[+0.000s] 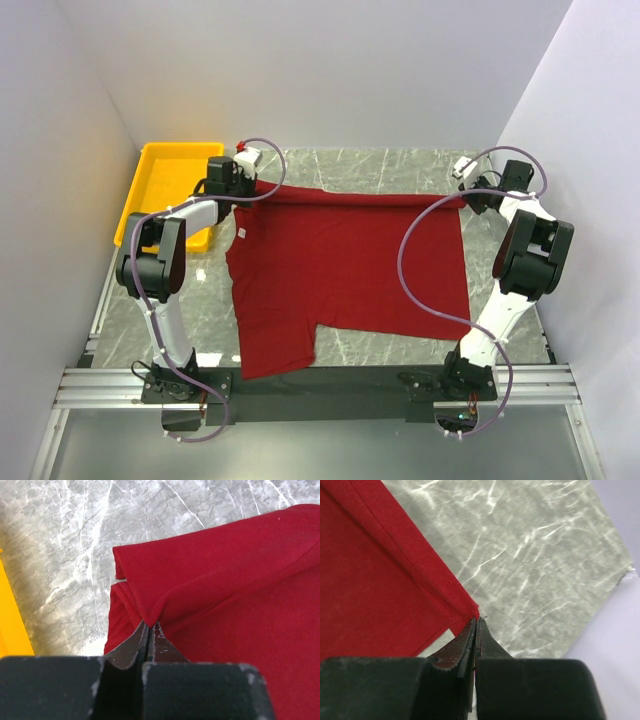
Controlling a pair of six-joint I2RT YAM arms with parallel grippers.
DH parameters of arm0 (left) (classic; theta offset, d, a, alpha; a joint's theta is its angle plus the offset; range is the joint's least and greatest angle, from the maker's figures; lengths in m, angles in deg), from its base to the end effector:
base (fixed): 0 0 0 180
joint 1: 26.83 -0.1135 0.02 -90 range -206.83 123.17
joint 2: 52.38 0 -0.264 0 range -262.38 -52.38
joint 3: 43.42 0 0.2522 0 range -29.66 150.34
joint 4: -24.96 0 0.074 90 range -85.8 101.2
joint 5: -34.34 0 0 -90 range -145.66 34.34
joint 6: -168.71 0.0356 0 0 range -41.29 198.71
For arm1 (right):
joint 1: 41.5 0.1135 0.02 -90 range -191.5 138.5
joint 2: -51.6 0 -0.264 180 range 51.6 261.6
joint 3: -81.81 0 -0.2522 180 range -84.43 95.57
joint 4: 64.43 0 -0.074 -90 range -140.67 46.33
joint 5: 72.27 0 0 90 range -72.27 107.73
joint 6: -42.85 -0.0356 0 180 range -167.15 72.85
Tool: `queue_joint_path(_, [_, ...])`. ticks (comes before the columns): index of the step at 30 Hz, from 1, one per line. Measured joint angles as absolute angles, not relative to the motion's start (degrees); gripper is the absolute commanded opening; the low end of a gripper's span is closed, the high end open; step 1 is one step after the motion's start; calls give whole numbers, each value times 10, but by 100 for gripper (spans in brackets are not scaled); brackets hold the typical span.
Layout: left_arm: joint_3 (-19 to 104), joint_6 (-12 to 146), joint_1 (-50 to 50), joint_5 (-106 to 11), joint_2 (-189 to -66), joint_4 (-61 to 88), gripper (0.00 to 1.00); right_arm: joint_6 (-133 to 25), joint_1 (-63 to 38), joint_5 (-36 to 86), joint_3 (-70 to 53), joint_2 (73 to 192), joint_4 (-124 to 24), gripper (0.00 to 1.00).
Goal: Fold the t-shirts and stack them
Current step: Fold the tshirt
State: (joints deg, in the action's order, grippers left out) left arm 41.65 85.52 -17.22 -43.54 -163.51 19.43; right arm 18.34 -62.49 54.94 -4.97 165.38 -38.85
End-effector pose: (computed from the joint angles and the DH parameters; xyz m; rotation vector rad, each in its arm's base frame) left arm 0.4271 -0.0799 0.1920 0.4263 2.0754 -0.2534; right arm 0.4125 -0.1352 0.1927 -1.0906 1.8914 -0.0661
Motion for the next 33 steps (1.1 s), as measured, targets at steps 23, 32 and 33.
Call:
queue_joint_path(23, [407,853,-172,-448,-1633,186,25,219,-636,561,-78,1652,-349,33])
queue_joint_path(32, [377,835,-173,-443,-1574,199,69,229,-671,579,-94,1621,-310,54])
queue_joint_path(33, [376,829,-173,-439,-1563,204,75,228,-673,581,-94,1612,-302,54])
